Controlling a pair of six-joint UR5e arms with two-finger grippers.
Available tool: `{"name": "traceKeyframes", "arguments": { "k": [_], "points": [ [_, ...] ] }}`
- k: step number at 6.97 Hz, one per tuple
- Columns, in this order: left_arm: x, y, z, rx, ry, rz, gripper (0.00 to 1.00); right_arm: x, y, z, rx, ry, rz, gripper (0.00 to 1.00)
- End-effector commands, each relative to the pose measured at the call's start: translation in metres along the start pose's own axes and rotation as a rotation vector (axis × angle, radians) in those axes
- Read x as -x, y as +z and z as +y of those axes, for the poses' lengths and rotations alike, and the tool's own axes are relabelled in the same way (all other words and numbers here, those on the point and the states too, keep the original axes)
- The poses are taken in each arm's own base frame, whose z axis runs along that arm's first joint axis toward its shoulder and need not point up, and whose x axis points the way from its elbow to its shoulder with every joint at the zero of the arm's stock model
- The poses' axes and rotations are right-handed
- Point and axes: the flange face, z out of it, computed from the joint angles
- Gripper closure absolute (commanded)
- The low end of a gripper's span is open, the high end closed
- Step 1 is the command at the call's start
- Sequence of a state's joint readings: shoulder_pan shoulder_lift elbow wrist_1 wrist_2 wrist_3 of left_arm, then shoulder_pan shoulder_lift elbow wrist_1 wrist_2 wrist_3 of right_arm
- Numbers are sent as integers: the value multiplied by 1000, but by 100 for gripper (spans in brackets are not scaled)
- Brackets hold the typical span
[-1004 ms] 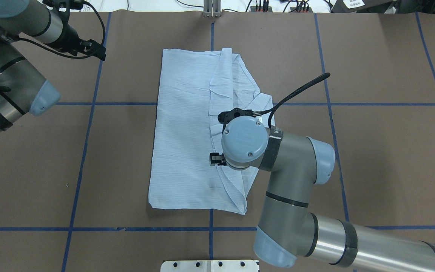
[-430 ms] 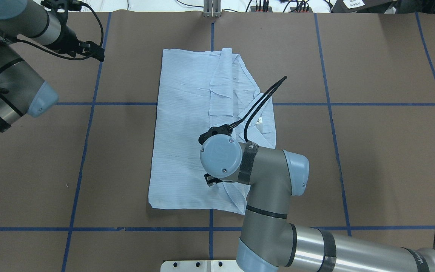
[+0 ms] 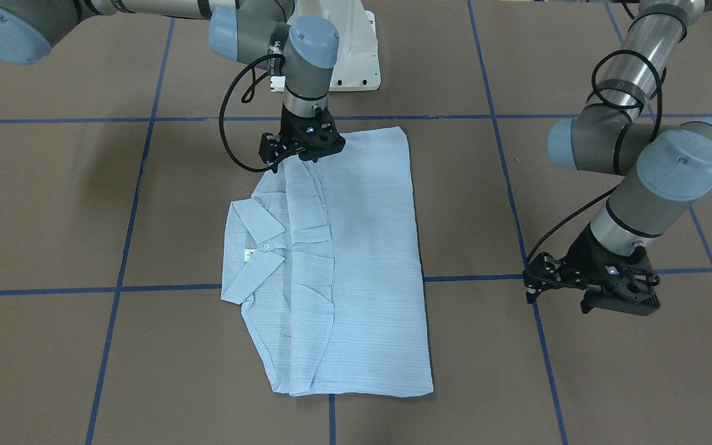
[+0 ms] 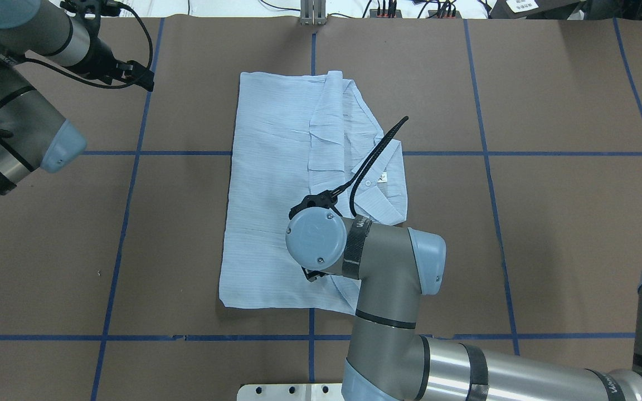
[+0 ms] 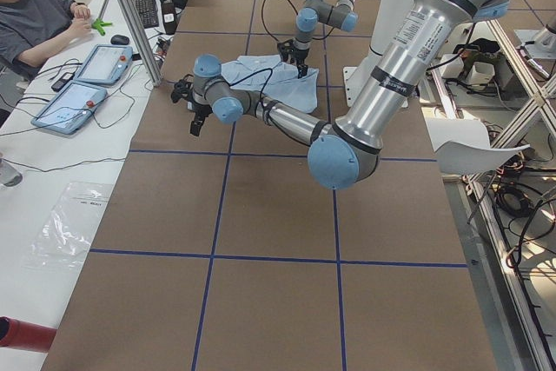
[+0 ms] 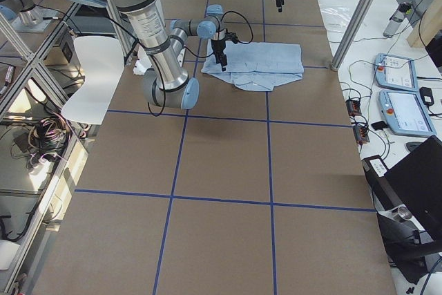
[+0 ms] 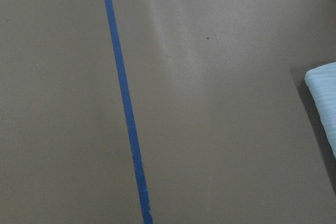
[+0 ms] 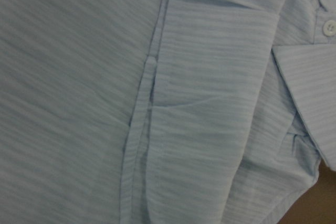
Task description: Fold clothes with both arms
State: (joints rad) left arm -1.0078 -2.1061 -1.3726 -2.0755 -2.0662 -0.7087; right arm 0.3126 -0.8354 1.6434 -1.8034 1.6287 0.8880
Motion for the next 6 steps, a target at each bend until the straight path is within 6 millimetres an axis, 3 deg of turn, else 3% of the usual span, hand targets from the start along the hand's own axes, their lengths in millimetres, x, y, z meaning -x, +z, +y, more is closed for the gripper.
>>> {"name": "traceKeyframes", "arguments": {
  "k": [1, 6],
  "points": [
    [-1, -1, 0, -1, 1, 1, 0, 7, 4, 8, 15, -16, 9, 0],
    [0, 0, 0, 0, 0, 0, 0, 5, 13, 16, 26, -23, 41, 0]
  ]
}}
